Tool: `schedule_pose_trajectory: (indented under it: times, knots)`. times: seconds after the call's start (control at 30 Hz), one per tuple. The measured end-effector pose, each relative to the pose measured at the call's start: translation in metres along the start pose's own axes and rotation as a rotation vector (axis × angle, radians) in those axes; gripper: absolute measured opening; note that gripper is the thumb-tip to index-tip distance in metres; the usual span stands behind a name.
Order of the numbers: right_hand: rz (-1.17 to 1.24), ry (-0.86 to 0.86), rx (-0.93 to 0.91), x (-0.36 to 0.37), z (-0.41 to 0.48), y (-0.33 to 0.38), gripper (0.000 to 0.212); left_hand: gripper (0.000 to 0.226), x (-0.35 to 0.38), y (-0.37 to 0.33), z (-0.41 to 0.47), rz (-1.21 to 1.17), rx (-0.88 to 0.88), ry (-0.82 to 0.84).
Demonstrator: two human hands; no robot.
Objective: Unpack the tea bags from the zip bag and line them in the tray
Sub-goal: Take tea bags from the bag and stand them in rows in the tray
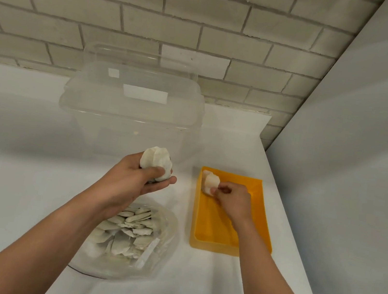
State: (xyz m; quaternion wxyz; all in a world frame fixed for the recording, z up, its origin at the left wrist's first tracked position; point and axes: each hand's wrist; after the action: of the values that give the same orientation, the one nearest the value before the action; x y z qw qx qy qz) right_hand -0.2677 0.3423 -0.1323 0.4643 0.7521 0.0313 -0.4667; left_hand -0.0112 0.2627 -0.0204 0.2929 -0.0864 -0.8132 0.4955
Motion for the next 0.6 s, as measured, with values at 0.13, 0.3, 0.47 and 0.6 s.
schedule_pose_trajectory:
  times: [0.13, 0.3, 0.47, 0.6]
  knots:
    - [-0.06, 0.048, -0.008, 0.014, 0.006, 0.001, 0.014, 0.025, -0.003, -0.001, 0.0, 0.011, 0.009, -0.026]
    - [-0.081, 0.018, 0.029, 0.02, 0.007, 0.0, 0.038, 0.021, -0.008, -0.002, -0.001, 0.022, 0.001, -0.046]
    - [-0.109, 0.022, -0.003, 0.027, 0.009, -0.001, 0.025, 0.022, -0.008, -0.001, 0.0, 0.01, -0.029, -0.041]
    - [-0.164, 0.001, -0.034, 0.03, 0.01, 0.002, 0.01, 0.026, -0.008, -0.002, -0.003, 0.034, -0.05, 0.003]
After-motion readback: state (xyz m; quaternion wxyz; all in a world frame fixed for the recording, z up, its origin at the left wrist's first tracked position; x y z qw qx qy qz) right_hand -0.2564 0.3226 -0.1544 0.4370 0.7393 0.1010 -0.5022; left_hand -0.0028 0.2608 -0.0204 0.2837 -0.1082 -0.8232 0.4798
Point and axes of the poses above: each hand's wrist, its own z-axis towards the middle knuckle, its own x-axis out of the palm, y = z × x, and after that the axes turned 10 degrees about -z, right-handed
